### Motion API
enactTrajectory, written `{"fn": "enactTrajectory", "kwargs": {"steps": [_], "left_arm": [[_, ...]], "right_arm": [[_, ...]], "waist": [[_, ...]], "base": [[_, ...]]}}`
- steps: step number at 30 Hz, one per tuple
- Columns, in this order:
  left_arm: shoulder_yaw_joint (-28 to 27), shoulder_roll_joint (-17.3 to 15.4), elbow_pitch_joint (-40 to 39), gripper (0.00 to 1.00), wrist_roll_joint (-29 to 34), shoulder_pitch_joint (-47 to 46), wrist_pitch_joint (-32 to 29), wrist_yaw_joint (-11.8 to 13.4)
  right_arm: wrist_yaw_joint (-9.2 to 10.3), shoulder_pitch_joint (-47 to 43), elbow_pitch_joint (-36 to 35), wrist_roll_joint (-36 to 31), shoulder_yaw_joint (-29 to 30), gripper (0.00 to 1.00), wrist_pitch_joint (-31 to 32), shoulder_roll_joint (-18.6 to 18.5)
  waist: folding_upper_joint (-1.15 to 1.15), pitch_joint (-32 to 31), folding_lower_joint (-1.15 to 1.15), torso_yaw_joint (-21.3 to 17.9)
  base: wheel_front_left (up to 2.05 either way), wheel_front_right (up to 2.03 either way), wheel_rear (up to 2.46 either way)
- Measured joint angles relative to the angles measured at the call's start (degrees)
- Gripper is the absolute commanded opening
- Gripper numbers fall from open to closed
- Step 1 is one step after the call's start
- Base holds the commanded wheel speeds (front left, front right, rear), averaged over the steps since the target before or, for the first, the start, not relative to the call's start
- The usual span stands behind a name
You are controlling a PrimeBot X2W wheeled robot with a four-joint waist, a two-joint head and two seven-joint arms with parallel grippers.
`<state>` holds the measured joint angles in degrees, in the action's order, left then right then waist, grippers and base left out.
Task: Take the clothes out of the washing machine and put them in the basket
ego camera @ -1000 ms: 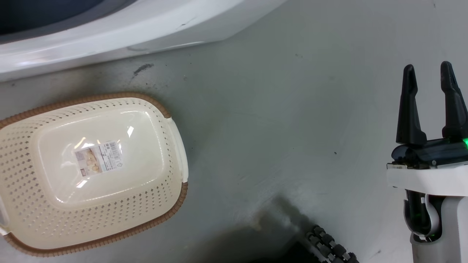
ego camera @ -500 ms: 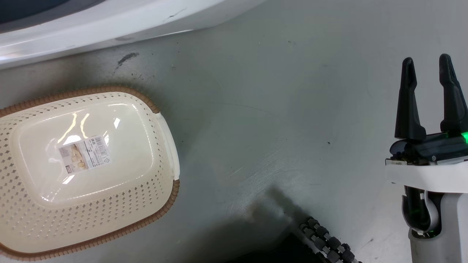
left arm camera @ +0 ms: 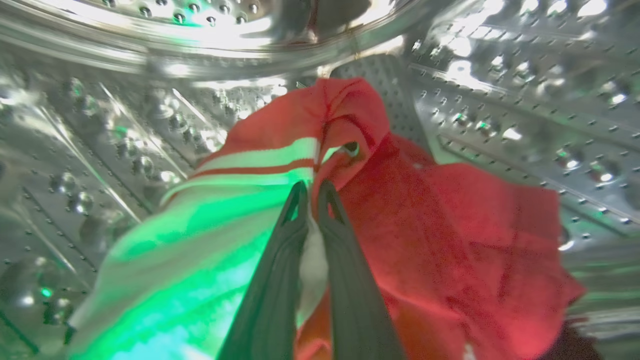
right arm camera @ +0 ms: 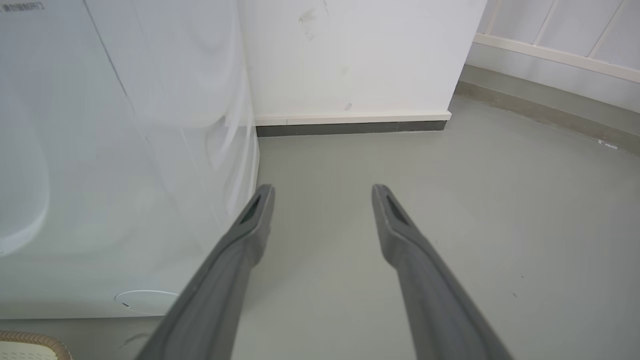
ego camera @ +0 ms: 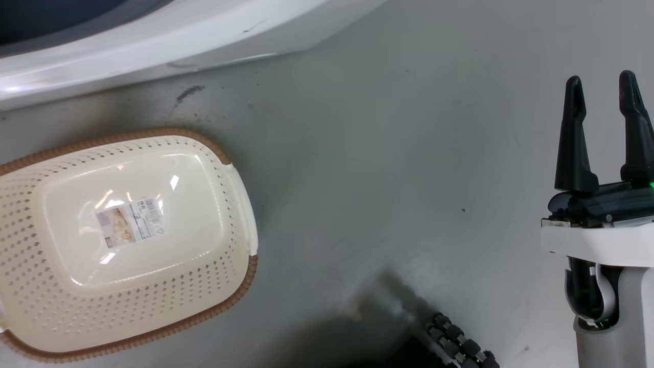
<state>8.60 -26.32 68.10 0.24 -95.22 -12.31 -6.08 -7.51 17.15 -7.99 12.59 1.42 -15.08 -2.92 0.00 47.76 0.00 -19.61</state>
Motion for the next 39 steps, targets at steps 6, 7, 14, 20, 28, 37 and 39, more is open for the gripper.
{"fn": "enactTrajectory", "kwargs": {"steps": [6, 7, 14, 20, 28, 37, 39], "left_arm": [[0.3, 2.3, 0.2, 0.0, -1.7, 5.0, 7.8, -0.5], [0.2, 2.8, 0.3, 0.0, -2.3, 6.1, 9.3, -0.6], [0.5, 5.5, 0.6, 0.0, -4.8, 13.7, 19.1, -1.0], [1.1, 8.3, -0.3, 0.0, -7.3, 21.1, 25.3, -1.2], [2.7, 10.5, -7.7, 0.0, -9.9, 32.3, 27.2, -1.3], [1.9, 11.8, -26.6, 0.0, -11.2, 48.0, 27.2, -0.8], [1.8, 12.1, -30.4, 0.0, -11.4, 51.3, 27.2, -0.5]], "right_arm": [[0.0, -0.3, 0.2, -1.8, 0.1, 1.0, 0.0, 0.0], [0.0, -0.6, 0.2, -2.2, 0.1, 1.0, 0.0, 0.0], [0.0, -2.6, 0.7, -5.1, 0.3, 1.0, 0.0, 0.0], [0.0, -5.3, 1.3, -7.7, 0.3, 1.0, 0.0, 0.0], [0.0, -8.5, 2.1, -9.6, 0.3, 1.0, 0.0, 0.0], [0.0, -12.9, 3.0, -11.8, -0.3, 1.0, 0.0, 0.0], [0.0, -13.8, 3.2, -12.1, -0.1, 1.0, 0.0, 0.0]], "waist": [[0.0, -3.6, 0.0, 1.7], [0.0, -4.4, 0.0, 2.1], [0.0, -10.2, -0.01, 4.6], [0.0, -15.4, -0.01, 7.3], [0.01, -22.3, -0.02, 10.5], [0.0, -30.1, -0.02, 13.6], [0.0, -31.6, -0.02, 14.2]], "base": [[0.0, 0.0, 0.0], [0.0, 0.0, 0.0], [0.0, 0.0, 0.0], [0.0, 0.0, 0.0], [0.0, 0.0, 0.0], [0.0, 0.0, 0.0], [0.0, 0.0, 0.0]]}}
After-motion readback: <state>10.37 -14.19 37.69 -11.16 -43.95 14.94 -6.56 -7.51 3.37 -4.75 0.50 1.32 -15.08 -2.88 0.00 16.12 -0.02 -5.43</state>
